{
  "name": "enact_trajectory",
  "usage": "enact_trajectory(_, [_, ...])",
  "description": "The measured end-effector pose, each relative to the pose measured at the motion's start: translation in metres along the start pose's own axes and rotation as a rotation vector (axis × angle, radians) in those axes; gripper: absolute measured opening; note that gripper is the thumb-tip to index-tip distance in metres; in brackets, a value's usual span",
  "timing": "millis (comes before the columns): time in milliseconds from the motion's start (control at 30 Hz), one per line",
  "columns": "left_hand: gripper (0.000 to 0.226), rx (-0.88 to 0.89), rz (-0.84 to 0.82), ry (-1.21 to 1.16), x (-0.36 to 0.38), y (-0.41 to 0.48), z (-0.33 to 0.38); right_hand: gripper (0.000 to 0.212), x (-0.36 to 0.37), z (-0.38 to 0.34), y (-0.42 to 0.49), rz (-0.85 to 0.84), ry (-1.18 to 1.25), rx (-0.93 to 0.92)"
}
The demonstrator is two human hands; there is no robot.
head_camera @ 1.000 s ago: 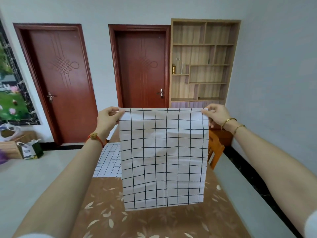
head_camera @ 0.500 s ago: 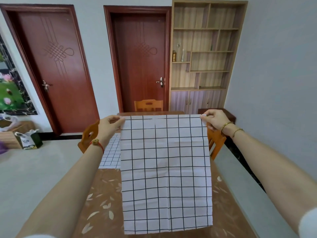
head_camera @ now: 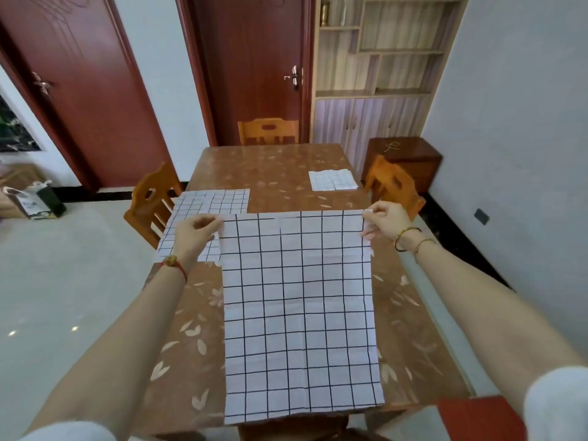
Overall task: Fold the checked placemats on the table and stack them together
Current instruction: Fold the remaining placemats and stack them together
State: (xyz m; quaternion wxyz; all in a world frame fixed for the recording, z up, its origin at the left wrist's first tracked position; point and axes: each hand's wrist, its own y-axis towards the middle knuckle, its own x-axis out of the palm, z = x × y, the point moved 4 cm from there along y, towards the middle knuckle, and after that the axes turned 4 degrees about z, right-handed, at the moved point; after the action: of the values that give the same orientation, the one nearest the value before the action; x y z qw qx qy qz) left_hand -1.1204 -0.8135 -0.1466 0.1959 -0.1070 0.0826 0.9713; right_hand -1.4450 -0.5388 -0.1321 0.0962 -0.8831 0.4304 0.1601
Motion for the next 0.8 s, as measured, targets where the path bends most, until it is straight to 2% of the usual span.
enact_trajectory(167, [0.018,-0.095,-0.01,0.04,0.001,-0.003,-0.045,0.014,0.02,0.035,-0.001,-0.025,0.036,0.078])
enact_trajectory(300, [0.01,-0.165,-0.035,0.041,-0.001,-0.011,-0.072,0.013,0.029,0.058,-0.009,-0.035,0.062,0.127])
enact_trajectory(433, [0.018,-0.199,-0.052,0.062,-0.002,-0.026,-0.087,0.011,0.036,0.08,-0.02,-0.057,0.064,0.189])
enact_trajectory(567, [0.007,-0.207,-0.111,0.076,-0.005,-0.045,-0.096,0.008,0.036,0.099,-0.031,-0.098,0.042,0.262])
enact_trajectory(667, [0.006,-0.223,-0.174,0.081,-0.008,-0.062,-0.103,0.007,0.035,0.108,-0.042,-0.136,0.047,0.305])
enact_trajectory(800, [0.011,-0.236,-0.228,0.144,-0.013,-0.086,-0.119,0.02,0.034,0.119,-0.057,-0.204,0.082,0.369])
